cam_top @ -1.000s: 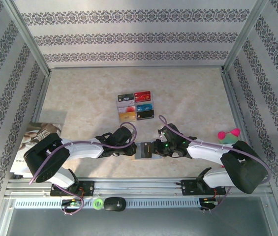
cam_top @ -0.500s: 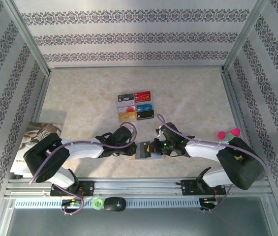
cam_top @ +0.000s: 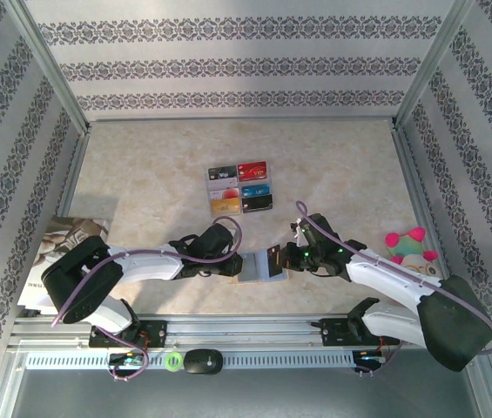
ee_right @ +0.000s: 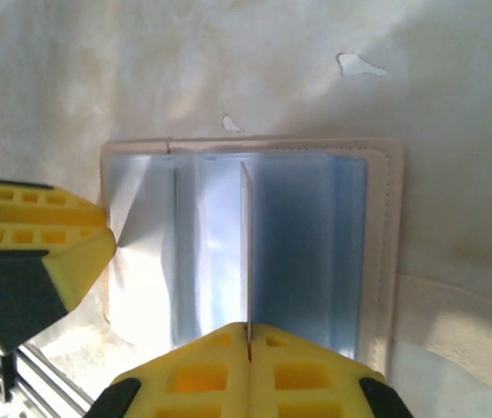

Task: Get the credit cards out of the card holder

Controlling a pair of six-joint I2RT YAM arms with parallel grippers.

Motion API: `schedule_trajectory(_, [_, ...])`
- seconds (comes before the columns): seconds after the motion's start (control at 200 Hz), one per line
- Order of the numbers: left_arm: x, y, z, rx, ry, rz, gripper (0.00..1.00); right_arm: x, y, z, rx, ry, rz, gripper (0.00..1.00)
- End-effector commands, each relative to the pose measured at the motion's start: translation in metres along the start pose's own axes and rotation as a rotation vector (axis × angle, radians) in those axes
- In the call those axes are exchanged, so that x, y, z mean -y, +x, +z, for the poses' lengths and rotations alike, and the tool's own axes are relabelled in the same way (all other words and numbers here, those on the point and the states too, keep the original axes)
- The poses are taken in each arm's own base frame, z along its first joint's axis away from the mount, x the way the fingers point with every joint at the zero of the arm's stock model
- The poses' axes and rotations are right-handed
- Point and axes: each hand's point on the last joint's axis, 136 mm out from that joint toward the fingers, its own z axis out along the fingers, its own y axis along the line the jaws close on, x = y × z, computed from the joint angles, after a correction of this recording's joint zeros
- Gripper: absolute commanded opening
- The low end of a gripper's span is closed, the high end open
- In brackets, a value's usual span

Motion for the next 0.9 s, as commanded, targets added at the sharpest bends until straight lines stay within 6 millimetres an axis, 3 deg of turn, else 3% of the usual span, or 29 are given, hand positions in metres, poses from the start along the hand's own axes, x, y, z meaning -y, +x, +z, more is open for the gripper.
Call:
schedule_trajectory(0.0, [0.002, -0.006, -0.01, -0.008, -0.006, 0.02, 0.36, -0.015, -0.015, -0.019, 0.034, 0.005, -0.15, 0.0])
schedule_trajectory(0.16, [0.018, -0.024, -0.027, 0.039, 0.07, 0.01, 0.52, -0.043, -0.034, -0.037, 0.088, -0.037, -0.325, 0.0])
schedule_trajectory(0.325, [0.035, -0.044, -0.052, 0.086, 0.207, -0.011, 0.59, -0.064, -0.046, -0.043, 0.083, -0.054, -0.521, 0.0])
schedule_trajectory(0.555, [0.027, -0.059, -0.087, 0.154, 0.288, -0.048, 0.63, -0.088, -0.078, -0.044, 0.091, -0.03, -0.731, 0.0])
schedule_trajectory(0.725, [0.036, -0.067, -0.114, 0.217, 0.386, 0.003, 0.64, -0.113, -0.059, -0.037, -0.05, -0.225, -0.756, 0.0])
schedule_trajectory(0.894, [0.036, -0.067, -0.134, 0.277, 0.408, 0.034, 0.65, -0.114, -0.063, -0.044, -0.063, -0.197, -0.787, 0.0])
